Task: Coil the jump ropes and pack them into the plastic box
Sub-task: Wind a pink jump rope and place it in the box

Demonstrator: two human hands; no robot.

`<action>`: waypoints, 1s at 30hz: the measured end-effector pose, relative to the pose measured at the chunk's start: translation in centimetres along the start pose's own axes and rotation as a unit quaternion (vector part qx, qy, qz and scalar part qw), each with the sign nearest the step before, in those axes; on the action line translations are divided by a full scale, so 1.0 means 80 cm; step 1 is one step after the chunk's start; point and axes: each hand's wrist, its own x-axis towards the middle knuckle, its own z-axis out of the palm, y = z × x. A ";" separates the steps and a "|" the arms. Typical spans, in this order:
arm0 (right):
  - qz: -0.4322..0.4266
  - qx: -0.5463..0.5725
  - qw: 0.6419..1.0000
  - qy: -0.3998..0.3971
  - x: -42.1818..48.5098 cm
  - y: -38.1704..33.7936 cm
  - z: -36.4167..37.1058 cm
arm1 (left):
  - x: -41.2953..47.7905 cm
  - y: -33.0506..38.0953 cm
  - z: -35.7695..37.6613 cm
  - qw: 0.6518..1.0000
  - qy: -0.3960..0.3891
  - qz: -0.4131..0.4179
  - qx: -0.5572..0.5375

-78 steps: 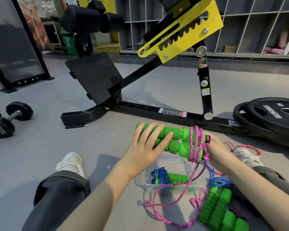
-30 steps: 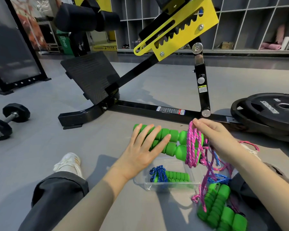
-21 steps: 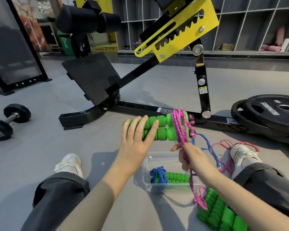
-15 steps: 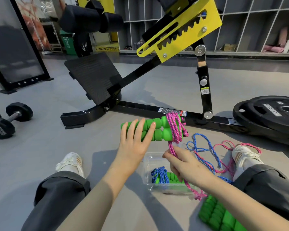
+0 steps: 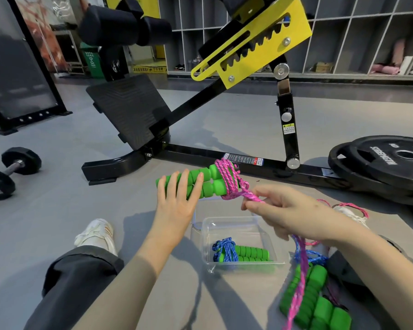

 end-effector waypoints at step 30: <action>0.023 0.254 0.943 0.215 0.029 0.101 0.006 | 0.027 0.040 -0.040 0.980 0.113 0.115 -0.119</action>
